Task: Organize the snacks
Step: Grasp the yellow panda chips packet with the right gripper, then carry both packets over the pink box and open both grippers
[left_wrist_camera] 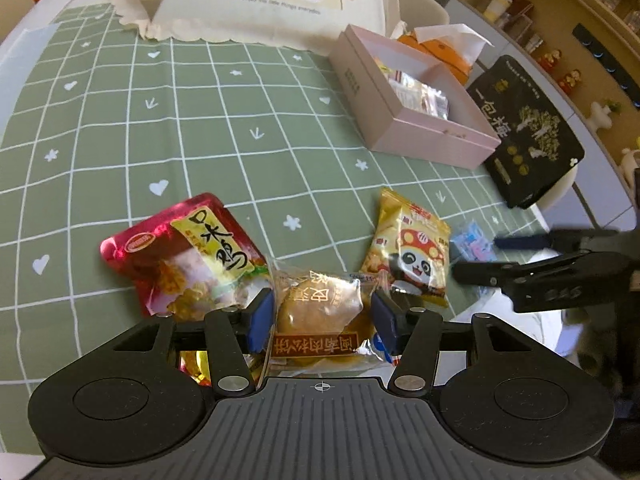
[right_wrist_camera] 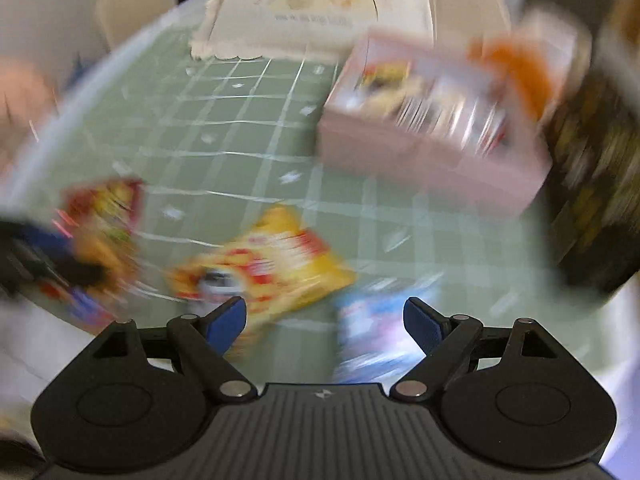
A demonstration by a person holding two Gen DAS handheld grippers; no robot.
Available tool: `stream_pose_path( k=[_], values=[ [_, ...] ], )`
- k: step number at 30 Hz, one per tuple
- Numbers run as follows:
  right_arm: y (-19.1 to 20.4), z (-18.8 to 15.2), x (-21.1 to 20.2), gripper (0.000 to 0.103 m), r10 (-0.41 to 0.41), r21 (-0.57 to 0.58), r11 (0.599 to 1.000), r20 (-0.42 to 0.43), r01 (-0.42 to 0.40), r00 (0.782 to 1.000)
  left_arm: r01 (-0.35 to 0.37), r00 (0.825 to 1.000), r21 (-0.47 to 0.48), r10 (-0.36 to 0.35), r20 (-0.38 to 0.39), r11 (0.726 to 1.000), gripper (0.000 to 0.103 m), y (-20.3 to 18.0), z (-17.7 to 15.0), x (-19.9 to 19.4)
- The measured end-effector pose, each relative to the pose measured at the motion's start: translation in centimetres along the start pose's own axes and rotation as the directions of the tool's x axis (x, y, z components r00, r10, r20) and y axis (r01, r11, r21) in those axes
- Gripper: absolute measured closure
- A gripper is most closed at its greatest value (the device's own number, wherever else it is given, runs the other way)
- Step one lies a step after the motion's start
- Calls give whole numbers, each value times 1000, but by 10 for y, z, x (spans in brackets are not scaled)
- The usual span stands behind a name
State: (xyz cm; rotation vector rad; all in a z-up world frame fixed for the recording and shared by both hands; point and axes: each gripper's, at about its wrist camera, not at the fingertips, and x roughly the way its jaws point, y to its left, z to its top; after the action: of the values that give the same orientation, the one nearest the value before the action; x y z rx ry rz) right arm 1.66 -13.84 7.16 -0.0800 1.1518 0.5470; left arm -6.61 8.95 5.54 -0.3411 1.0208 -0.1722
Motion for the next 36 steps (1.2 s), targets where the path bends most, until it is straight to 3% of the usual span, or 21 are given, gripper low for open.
stream_pose_path(
  k=[2, 4, 8, 14, 19, 22, 26, 36],
  values=[
    [2, 1, 10, 16, 121, 113, 987, -36, -116, 992, -20, 1000, 7, 20, 13, 1000, 45, 0, -2, -5],
    [12, 6, 22, 16, 187, 153, 972, -59, -176, 981, -42, 999, 0, 42, 15, 999, 45, 5, -3, -10],
    [30, 24, 48, 16, 63, 98, 994, -91, -54, 994, -87, 996, -17, 87, 26, 996, 45, 12, -7, -21],
    [34, 39, 67, 14, -17, 13, 1000, -39, 17, 999, -133, 990, -29, 134, 36, 991, 45, 15, -13, -30],
    [52, 33, 82, 9, -170, -103, 979, 38, 173, 985, -119, 992, -37, 120, 23, 992, 45, 15, -16, -29],
    [43, 22, 77, 4, -157, -72, 984, 99, 165, 983, -111, 994, -44, 112, 19, 993, 45, 15, -16, -25],
    [33, 11, 70, 4, -130, -113, 983, 141, 146, 982, -91, 996, -43, 92, 4, 995, 45, 12, -17, -19],
    [31, 4, 63, 12, -98, -198, 973, 111, 119, 989, -31, 998, 6, 32, -45, 999, 45, -6, -17, -2]
  ],
)
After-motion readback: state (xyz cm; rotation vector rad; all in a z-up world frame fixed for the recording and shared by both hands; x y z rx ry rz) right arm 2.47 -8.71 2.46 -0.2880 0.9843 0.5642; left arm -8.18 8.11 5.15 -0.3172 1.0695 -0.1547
